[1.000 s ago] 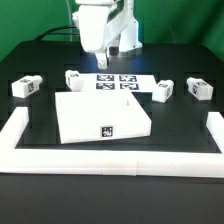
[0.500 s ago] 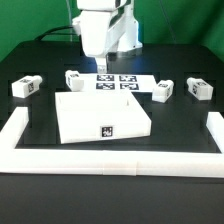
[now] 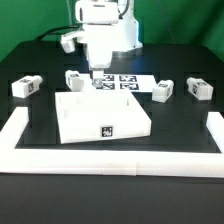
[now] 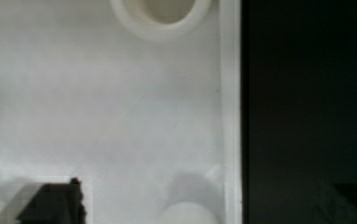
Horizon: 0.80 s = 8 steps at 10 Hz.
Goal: Assemble square table
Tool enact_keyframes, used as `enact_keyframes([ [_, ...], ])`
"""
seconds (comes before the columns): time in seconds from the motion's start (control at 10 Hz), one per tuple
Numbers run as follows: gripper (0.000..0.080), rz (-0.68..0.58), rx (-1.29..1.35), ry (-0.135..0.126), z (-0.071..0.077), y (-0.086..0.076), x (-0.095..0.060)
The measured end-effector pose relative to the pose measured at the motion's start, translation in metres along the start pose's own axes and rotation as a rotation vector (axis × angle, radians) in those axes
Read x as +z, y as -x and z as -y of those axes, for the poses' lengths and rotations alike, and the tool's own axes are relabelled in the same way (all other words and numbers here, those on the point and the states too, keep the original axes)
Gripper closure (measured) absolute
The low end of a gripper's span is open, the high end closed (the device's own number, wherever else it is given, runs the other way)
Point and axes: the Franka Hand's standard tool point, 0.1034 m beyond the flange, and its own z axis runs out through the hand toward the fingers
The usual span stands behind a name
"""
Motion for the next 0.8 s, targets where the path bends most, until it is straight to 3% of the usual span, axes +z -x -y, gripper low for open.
enact_keyframes([
  [0.3,0.0150,-0.001,0.002,-0.004,0.001,0.000,0.002],
  [0.6,0.0150,-0.022,0.102,-0.047,0.007,-0.012,0.033],
  [0.7,0.0150,-0.025,0.112,-0.050,0.010,-0.009,0.042],
  [0.8,0.0150,-0.024,0.113,-0.049,0.009,-0.009,0.040],
])
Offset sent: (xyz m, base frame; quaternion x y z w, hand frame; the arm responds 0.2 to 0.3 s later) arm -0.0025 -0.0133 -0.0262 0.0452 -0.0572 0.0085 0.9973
